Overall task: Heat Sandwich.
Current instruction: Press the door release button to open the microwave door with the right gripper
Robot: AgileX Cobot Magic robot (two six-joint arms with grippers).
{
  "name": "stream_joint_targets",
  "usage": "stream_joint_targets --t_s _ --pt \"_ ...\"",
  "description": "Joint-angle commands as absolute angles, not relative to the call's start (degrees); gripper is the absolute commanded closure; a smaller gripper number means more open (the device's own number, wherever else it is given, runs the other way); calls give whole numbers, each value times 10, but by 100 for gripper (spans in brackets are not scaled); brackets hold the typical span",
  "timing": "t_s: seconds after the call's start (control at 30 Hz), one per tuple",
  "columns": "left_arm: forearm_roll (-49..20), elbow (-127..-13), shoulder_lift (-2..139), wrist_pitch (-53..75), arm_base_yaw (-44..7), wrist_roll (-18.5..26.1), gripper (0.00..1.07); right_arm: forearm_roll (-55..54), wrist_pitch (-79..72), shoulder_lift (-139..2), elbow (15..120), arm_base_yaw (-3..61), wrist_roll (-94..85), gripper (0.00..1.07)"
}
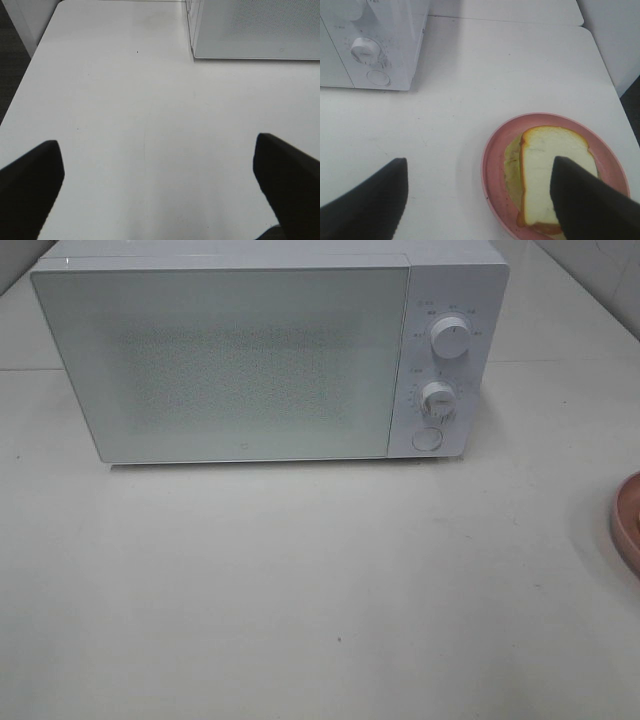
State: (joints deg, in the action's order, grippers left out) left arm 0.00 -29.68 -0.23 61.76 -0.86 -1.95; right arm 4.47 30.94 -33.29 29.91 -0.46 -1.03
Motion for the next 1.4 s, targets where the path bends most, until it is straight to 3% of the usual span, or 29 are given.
stream_joint_targets --t_s 0.03,0.97,1.4 --pt "-3 -297 -15 614 -6 -19 9 42 269 -364 304 -5 -6 32" --pt "-3 -297 -15 614 -6 -19 9 40 -11 -600 304 -5 -5 32" --pt "-3 -297 -15 614 -6 -19 9 9 -276 -691 233 -5 -9 32"
